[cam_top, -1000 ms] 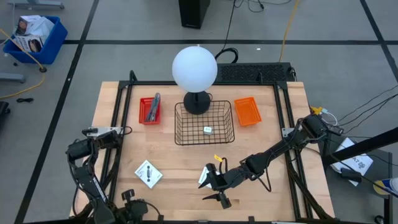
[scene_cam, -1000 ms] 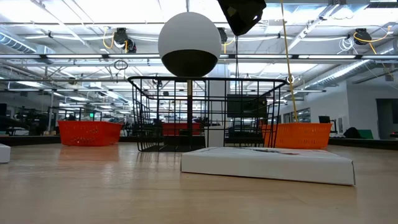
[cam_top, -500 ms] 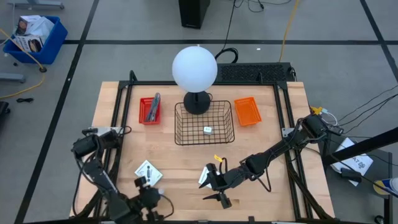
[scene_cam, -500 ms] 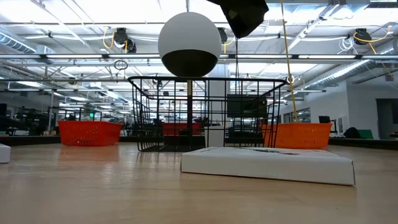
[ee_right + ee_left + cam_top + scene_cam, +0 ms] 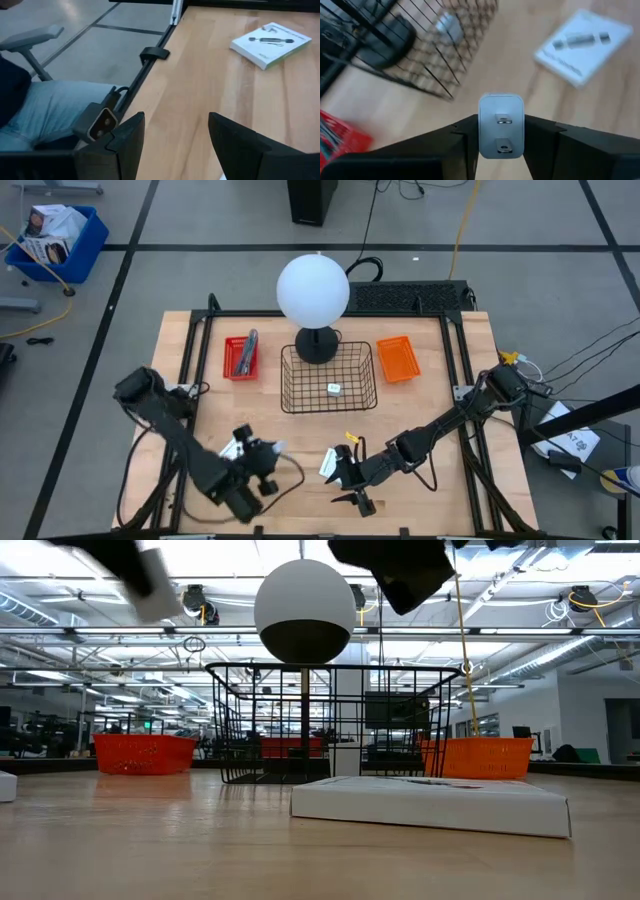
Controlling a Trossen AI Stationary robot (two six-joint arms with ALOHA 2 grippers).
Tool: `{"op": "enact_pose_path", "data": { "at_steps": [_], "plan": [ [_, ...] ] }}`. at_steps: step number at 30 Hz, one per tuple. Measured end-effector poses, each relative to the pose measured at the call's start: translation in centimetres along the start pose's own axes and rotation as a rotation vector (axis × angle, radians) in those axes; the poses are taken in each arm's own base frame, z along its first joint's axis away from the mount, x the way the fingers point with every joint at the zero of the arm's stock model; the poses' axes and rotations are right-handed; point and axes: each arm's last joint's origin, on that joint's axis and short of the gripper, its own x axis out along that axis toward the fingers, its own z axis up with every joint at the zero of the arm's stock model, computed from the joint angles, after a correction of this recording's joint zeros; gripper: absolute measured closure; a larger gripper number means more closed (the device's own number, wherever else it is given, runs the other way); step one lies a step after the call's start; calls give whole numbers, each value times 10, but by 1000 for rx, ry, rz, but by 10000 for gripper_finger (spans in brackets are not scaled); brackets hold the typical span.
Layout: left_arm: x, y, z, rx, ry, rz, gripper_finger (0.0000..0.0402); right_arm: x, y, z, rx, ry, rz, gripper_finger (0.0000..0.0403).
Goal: Pick and place items into bin
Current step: Put the white charger adapter into the black wire basket
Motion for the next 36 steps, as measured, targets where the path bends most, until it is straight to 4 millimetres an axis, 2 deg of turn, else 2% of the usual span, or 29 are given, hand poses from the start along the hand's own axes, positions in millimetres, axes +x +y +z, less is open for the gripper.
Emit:
{"op": "enact_pose_path", "data": {
  "at_steps": [6, 11, 16, 21, 27, 30, 33, 36],
  "plan": [
    [-4, 52, 45, -71, -31, 4, 292, -5, 3, 5, -3, -17, 9, 192],
    [7, 101, 77, -168, -13, 34, 293, -10, 3, 9, -3, -29, 11, 192],
    [38, 133, 105, -187, 57, -45, 281, -9, 3, 7, -9, -13, 8, 192],
    [69, 157, 131, -215, 12, -126, 294, -9, 3, 7, -9, -7, 7, 192],
    [94, 199, 144, -296, 41, -182, 281, -9, 5, 6, -12, -5, 11, 192],
    [107, 210, 143, -338, 72, -211, 280, -9, 5, 6, -12, -5, 11, 192],
    [125, 211, 137, -346, 104, -226, 288, -9, 5, 6, -12, -5, 12, 192],
    [147, 202, 128, -339, 124, -245, 292, -9, 5, 6, -12, -5, 11, 192]
  ]
}}
